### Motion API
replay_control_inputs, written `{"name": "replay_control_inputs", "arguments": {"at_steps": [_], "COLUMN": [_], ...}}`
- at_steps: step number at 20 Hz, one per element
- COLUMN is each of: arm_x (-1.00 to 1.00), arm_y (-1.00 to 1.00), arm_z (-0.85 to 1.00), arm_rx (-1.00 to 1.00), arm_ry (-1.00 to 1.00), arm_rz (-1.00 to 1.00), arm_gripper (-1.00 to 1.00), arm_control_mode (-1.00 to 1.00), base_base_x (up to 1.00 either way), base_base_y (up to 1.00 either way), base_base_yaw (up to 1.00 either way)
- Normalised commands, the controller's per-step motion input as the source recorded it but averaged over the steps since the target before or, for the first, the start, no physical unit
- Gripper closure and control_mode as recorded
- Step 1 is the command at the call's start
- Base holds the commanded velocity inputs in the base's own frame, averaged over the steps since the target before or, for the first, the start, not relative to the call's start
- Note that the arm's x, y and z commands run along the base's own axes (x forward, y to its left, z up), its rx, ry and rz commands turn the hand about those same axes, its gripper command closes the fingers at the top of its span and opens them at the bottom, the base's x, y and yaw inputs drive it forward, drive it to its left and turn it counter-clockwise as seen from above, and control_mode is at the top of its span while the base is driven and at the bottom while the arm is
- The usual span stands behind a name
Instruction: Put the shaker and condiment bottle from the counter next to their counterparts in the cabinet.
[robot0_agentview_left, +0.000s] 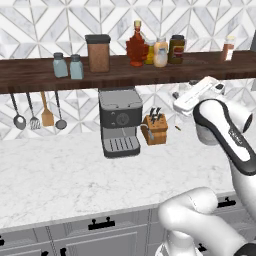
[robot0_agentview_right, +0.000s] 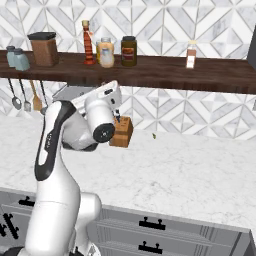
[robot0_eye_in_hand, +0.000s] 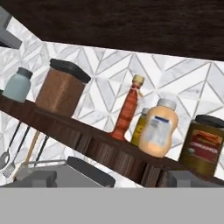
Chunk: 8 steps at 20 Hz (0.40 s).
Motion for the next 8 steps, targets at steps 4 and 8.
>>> {"name": "replay_control_inputs", "arguments": {"at_steps": [4, 8], "arm_x": [-0.11, 0.00], "arm_y": [0.00, 0.00], "arm_z": [-0.12, -0.01], "arm_rx": [0.00, -0.01], "arm_ry": [0.06, 0.00], "arm_rz": [0.01, 0.00], "arm_gripper": [-1.00, -1.00], "arm_control_mode": [-1.00, -1.00], "base_base_x": [0.00, 0.00], "base_base_y": [0.00, 0.00], "base_base_yaw": [0.00, 0.00]}}
